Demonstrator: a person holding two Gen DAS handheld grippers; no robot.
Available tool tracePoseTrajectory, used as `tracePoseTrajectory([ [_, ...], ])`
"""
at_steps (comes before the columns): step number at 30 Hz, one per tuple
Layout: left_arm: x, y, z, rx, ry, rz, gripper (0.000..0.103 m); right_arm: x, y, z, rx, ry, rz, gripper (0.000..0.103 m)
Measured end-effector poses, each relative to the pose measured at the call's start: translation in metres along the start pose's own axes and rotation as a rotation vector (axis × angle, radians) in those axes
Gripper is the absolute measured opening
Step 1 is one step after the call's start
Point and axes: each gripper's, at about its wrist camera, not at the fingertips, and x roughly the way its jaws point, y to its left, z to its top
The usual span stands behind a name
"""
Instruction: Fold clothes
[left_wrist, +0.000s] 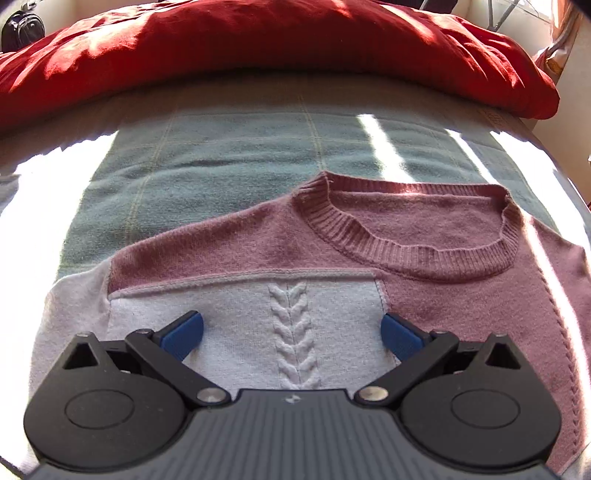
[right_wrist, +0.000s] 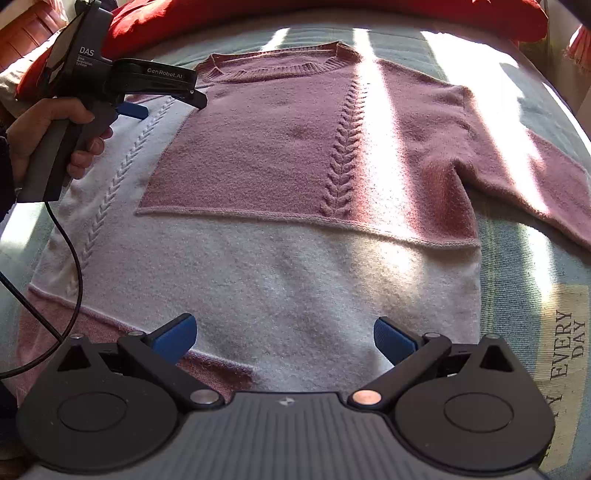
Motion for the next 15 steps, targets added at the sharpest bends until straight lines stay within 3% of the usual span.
tracePoseTrajectory([
  [3,-0.004,0.026,0.019,-0.058,-0.018,-0.020,0.101,0.003,0.004,0.013,0.031,0.002,0.012,0.103],
  [6,-0.015,0.047,0.023,-0.079,-0.016,-0.090,0.102,0.001,0.011,0.025,0.041,-0.010,0.022,0.103],
  [11,-0.006,0.069,0.019,-0.064,0.045,-0.126,0.102,0.003,0.019,0.044,0.059,-0.027,0.044,0.103],
  [15,0.006,0.070,0.025,-0.039,0.040,-0.120,0.102,0.010,0.024,0.054,0.083,-0.022,0.042,0.103],
])
